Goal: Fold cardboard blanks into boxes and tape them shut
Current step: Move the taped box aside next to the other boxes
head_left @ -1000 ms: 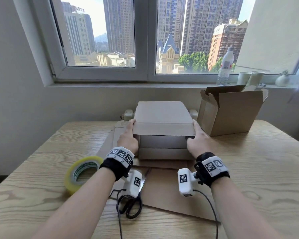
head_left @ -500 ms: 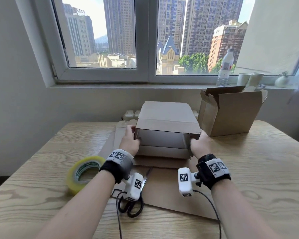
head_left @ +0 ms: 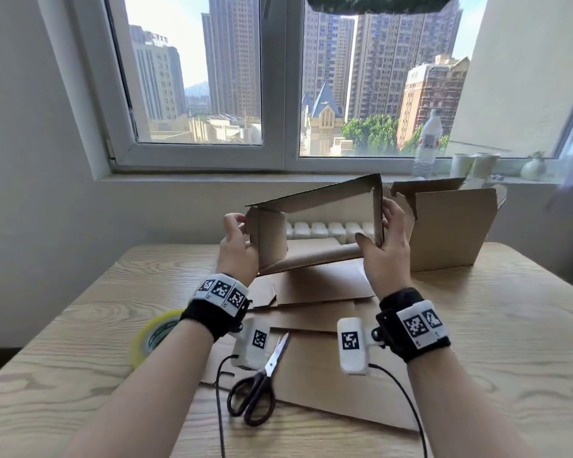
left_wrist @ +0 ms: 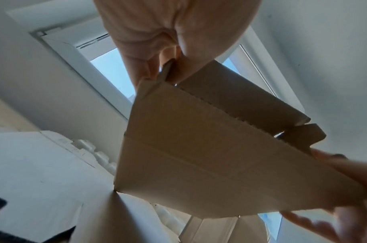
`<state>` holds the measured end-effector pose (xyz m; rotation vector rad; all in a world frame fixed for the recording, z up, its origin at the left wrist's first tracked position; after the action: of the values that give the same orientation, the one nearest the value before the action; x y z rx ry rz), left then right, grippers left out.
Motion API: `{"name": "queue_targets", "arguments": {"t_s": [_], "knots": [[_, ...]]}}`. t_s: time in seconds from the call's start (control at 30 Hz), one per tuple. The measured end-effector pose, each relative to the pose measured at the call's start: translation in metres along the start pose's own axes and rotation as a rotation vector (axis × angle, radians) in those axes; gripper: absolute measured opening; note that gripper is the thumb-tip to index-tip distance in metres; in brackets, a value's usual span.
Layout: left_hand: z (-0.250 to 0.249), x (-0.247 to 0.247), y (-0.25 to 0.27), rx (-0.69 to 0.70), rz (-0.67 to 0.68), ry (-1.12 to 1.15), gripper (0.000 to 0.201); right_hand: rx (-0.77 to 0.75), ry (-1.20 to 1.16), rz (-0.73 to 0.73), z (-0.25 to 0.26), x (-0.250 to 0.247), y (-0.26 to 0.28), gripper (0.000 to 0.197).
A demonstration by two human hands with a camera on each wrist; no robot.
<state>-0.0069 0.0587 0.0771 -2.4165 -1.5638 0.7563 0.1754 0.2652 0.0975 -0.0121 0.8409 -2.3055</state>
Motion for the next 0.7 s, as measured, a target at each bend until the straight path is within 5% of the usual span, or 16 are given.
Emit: {"name": "queue_targets", "arguments": {"t_s": [0.17, 0.37, 0.5, 0.7], "knots": [[-0.005, -0.025, 0.004, -0.002, -0.162, 0.094, 0.025, -0.009, -0.042, 0.075, 0.015, 0.006, 0.006, 0.052], [-0.052, -0.056, -0.002, 0.125, -0.238, 0.229, 0.028, -0.123, -0.040, 0.075, 0.062, -0.003, 0.004, 0.074], [-0.077, -0.068, -0.008, 0.135, -0.231, 0.268, 0.022, -0.160, 0.016, 0.071, 0.081, -0.002, 0.003, 0.073], [-0.071, -0.058, -0.009, 0.025, -0.146, 0.077, 0.023, -0.027, 0.053, 0.042, 0.059, 0.007, -0.004, 0.063]]}}
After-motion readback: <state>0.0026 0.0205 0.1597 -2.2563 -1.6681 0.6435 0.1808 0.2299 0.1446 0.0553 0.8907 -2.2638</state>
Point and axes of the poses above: each hand's wrist, its own y-axis away from the middle knuckle, its own x-axis out of the palm, z = x × y, the point moved 8 cm from there along -y, towards the middle knuckle, and after that the axes turned 10 degrees about z, right-handed, at the moved point
